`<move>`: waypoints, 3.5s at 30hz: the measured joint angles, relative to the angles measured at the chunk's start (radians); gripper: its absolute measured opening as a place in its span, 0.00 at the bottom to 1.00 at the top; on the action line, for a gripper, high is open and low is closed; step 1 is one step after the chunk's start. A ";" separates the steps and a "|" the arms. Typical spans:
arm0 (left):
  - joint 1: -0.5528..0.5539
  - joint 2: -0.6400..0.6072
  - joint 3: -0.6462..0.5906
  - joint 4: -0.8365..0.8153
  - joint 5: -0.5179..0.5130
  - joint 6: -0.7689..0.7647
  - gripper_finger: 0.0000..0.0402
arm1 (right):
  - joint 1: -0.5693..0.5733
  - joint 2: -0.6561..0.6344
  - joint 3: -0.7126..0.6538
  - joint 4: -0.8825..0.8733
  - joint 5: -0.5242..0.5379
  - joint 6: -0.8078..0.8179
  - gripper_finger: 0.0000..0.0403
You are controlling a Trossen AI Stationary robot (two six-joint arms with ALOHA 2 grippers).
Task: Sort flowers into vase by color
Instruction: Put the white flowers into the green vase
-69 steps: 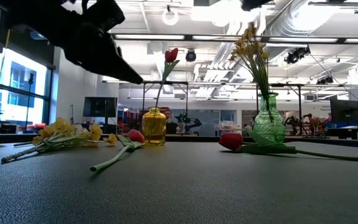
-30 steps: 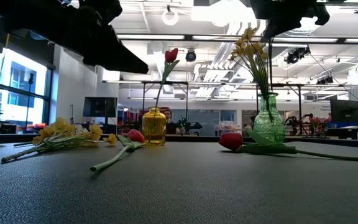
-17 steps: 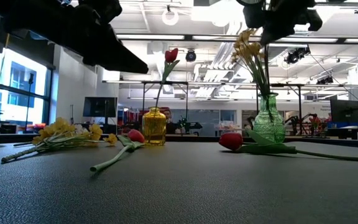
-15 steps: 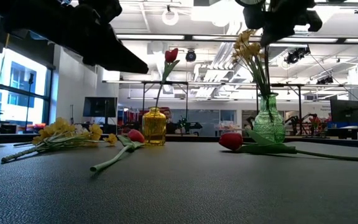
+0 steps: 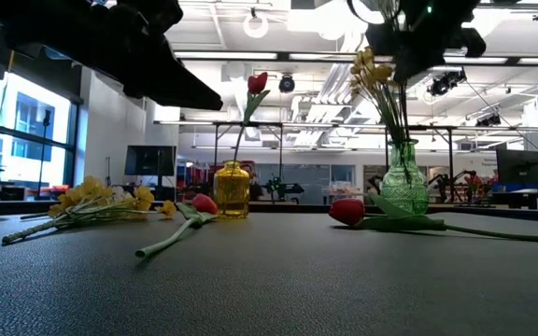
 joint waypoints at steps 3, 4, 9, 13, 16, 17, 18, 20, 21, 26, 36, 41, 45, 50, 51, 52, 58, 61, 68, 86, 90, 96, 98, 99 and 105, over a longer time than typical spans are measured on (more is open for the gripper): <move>0.000 0.000 0.000 -0.001 0.000 0.000 0.40 | -0.017 -0.001 -0.050 0.052 0.004 0.013 0.00; 0.000 0.000 0.000 -0.001 0.000 0.000 0.40 | -0.023 -0.001 -0.065 0.073 0.002 0.013 0.00; 0.000 0.000 0.000 0.000 0.000 -0.003 0.40 | -0.050 -0.001 -0.125 0.177 -0.059 -0.049 0.00; 0.000 0.000 0.000 0.001 0.000 -0.009 0.40 | -0.080 -0.001 -0.138 0.216 -0.127 -0.095 0.00; 0.000 0.000 0.000 0.007 0.000 -0.009 0.40 | -0.088 -0.001 -0.139 0.251 -0.150 -0.137 0.00; 0.000 0.000 0.000 0.010 0.000 -0.009 0.40 | -0.088 0.000 -0.139 0.266 -0.155 -0.147 0.00; 0.000 0.000 0.000 0.013 0.000 -0.009 0.40 | -0.088 0.000 -0.139 0.280 -0.163 -0.164 0.00; 0.000 0.000 0.000 0.016 0.000 -0.010 0.40 | -0.088 0.000 -0.139 0.300 -0.183 -0.187 0.00; 0.000 0.000 0.000 0.016 0.000 -0.010 0.40 | -0.088 0.000 -0.139 0.309 -0.188 -0.194 0.00; 0.000 0.000 0.000 0.016 0.000 -0.025 0.40 | -0.097 0.000 -0.112 0.303 -0.226 -0.235 0.00; 0.000 0.000 0.000 0.015 0.011 -0.026 0.40 | -0.206 0.000 -0.091 0.284 -0.433 -0.286 0.00; 0.000 0.000 0.000 0.015 0.028 -0.026 0.40 | -0.220 0.001 -0.091 0.285 -0.465 -0.301 0.00; 0.000 0.000 0.000 0.016 0.028 -0.027 0.40 | -0.220 0.002 -0.091 0.284 -0.473 -0.317 0.03; 0.000 0.000 0.000 0.016 0.028 -0.034 0.40 | -0.220 0.002 -0.091 0.284 -0.483 -0.324 0.12; 0.000 0.000 0.000 0.016 0.028 -0.035 0.40 | -0.220 0.002 -0.091 0.283 -0.488 -0.325 0.15; 0.000 0.000 0.000 0.016 0.029 -0.036 0.40 | -0.220 0.002 -0.091 0.280 -0.492 -0.325 0.17; -0.002 0.000 0.000 0.016 0.029 -0.044 0.40 | -0.220 0.000 -0.091 0.243 -0.504 -0.338 0.32; -0.002 0.000 0.000 0.017 0.029 -0.044 0.40 | -0.220 -0.014 -0.084 0.235 -0.521 -0.351 0.38; -0.002 0.000 0.000 0.024 0.029 -0.044 0.40 | -0.220 -0.046 -0.009 0.198 -0.584 -0.351 0.41; -0.002 0.000 0.000 0.024 0.029 -0.044 0.40 | -0.203 -0.043 0.062 0.157 -0.540 -0.349 0.21; -0.002 0.000 0.000 0.024 0.029 -0.044 0.40 | -0.203 -0.043 0.062 0.157 -0.536 -0.350 0.05; -0.003 0.000 0.000 0.023 0.029 -0.044 0.40 | -0.203 -0.027 0.062 0.133 -0.534 -0.316 0.02; -0.004 0.000 0.000 0.023 0.029 -0.044 0.40 | -0.203 -0.012 0.062 0.119 -0.536 -0.301 0.01; -0.006 0.000 0.000 0.023 0.029 -0.044 0.40 | -0.203 -0.001 0.062 0.113 -0.540 -0.296 0.01; -0.016 0.000 0.000 0.023 0.030 -0.042 0.40 | -0.203 0.053 0.061 0.119 -0.598 -0.291 0.00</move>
